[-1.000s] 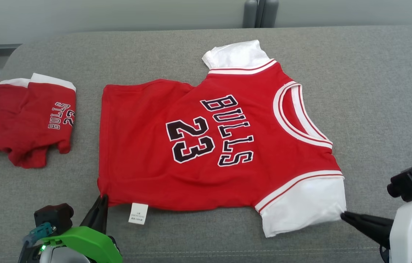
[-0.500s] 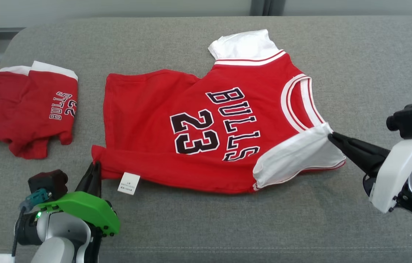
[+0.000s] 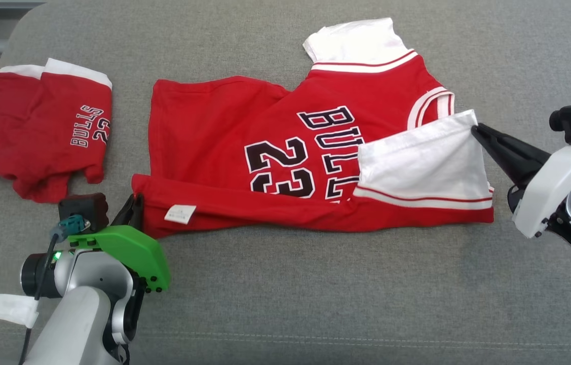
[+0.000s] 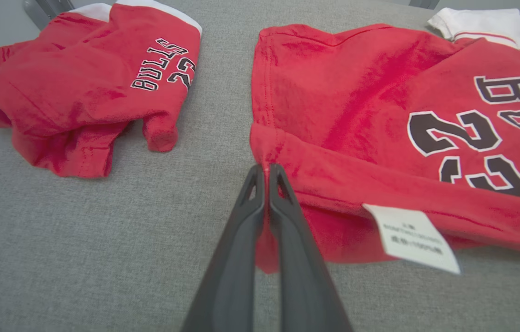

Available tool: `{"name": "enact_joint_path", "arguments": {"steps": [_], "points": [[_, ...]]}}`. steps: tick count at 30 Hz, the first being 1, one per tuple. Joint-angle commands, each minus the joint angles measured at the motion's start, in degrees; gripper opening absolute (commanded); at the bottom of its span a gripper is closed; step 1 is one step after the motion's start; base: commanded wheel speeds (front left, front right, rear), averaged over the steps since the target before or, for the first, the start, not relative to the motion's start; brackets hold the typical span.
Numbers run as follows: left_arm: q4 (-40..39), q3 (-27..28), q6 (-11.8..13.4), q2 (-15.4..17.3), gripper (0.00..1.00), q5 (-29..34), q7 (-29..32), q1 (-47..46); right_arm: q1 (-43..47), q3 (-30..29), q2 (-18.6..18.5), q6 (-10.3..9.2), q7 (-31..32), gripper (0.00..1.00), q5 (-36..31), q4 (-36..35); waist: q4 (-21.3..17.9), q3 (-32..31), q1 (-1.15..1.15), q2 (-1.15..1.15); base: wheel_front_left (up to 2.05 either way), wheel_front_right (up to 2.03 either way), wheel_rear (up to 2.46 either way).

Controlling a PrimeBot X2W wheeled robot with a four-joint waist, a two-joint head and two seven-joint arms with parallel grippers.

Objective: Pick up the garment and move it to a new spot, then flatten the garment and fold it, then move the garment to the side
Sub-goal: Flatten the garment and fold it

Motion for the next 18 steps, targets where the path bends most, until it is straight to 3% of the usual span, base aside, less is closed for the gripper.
{"name": "enact_joint_path", "arguments": {"steps": [1,18], "points": [[0.43,-0.18,0.03,0.42,0.00,0.69,0.27,-1.47,-1.54,0.58,-0.11,0.00,-1.47,0.00,-0.93,1.37,0.07,0.55,0.00,0.00,0.00,0.00,0.00],[5.94,-2.42,-1.67,0.93,0.00,2.28,0.03,-7.20,-13.02,8.43,0.52,-0.01,-15.21,0.00,-6.19,12.99,0.26,4.02,0.00,0.00,0.00,0.00,0.00]]}}
